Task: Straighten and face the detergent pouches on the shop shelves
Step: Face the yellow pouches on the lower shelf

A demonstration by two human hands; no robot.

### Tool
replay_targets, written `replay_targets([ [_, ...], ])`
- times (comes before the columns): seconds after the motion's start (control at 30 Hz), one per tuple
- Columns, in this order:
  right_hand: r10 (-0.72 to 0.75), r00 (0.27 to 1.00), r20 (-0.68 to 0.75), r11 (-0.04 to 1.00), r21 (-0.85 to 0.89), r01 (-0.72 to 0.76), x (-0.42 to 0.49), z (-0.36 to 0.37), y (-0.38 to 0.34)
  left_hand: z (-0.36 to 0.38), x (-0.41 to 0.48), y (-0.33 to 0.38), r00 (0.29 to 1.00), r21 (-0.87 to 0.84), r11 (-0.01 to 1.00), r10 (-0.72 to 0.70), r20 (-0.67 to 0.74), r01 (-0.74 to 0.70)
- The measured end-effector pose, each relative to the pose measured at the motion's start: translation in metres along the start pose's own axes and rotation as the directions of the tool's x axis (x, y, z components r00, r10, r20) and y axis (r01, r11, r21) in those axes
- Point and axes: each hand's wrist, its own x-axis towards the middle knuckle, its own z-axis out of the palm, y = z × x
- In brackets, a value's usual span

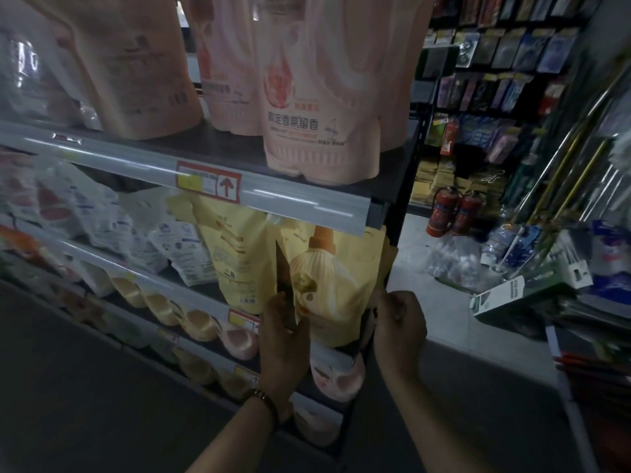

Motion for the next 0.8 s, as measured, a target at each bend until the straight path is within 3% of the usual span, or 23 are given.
replay_targets([
  [0.23,-0.036,0.997,-0.074,0.998,0.041,0.039,-0.049,0.023,-0.016,-0.035,0.011,-0.008,0.996,-0.101,0.992,0.076,0.056,-0.07],
  [0.57,0.085,0.984,0.155,0.98,0.166,-0.111,-0.099,0.123,-0.055,-0.129,0.059,-0.027,0.988,-0.107,0.994,0.016,0.156,0.0],
  [0.8,0.049,0.976,0.214,0.993,0.091,-0.07,-0.108,0.169,-0.075,-0.176,0.094,-0.041,0.978,-0.097,0.995,0.021,0.206,-0.001],
])
